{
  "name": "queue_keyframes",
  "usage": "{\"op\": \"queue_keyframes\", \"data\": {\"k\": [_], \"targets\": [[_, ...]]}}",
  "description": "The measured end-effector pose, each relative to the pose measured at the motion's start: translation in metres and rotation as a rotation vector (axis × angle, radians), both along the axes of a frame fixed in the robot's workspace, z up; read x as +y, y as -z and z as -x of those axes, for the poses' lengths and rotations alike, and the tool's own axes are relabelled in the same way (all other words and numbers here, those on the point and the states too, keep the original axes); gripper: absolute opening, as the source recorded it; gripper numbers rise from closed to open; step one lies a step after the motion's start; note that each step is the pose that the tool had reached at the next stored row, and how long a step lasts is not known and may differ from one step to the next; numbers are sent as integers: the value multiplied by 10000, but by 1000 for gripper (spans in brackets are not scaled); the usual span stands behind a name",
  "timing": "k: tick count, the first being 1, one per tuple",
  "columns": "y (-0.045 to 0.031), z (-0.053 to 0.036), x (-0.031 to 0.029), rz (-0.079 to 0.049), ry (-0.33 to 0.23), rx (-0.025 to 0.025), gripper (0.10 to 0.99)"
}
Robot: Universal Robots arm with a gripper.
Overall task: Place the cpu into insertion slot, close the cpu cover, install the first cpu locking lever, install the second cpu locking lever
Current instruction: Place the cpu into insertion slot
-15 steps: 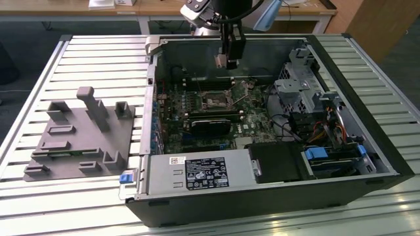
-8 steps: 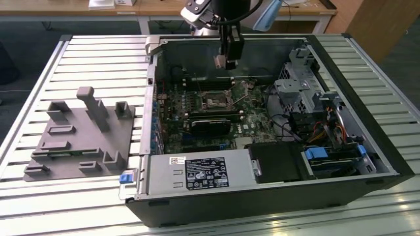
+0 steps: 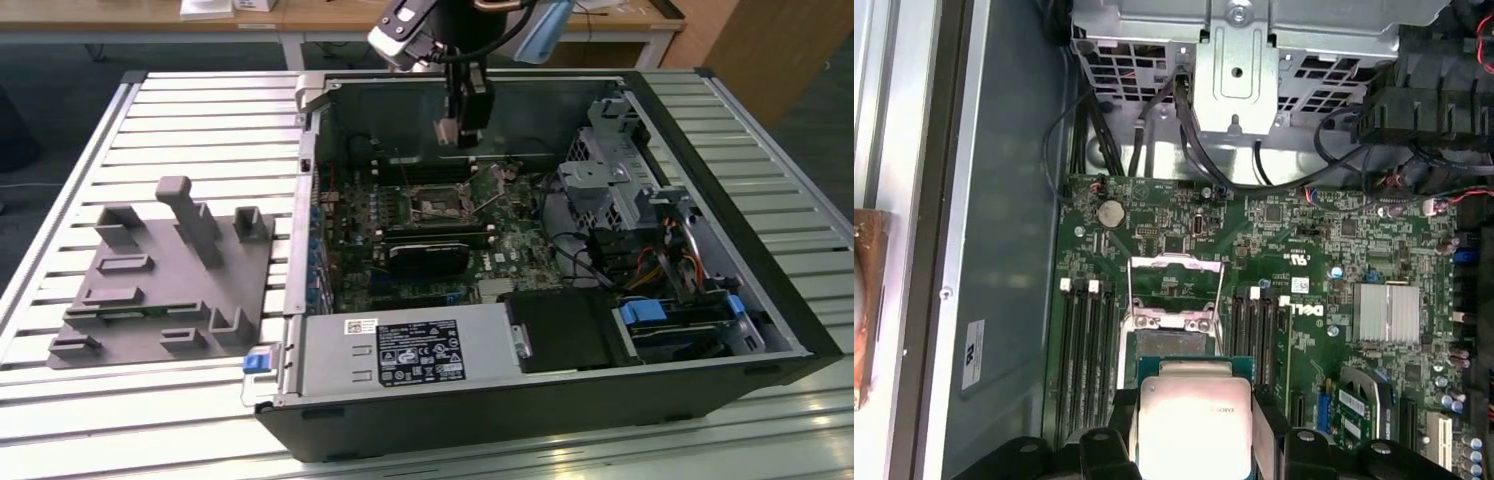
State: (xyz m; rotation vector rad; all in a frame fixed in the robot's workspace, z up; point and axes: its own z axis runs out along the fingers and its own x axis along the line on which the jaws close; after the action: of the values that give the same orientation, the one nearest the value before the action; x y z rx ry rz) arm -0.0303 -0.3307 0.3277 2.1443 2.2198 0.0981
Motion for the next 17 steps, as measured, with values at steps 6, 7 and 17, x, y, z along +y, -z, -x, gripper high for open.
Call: {"op": "queue_keyframes", "data": {"k": [6, 7, 17], "targets": [[57, 0, 0, 1, 1, -3, 537], [68, 1, 0, 1, 1, -15, 537], [192, 5, 11, 0, 164, -113, 537]]}}
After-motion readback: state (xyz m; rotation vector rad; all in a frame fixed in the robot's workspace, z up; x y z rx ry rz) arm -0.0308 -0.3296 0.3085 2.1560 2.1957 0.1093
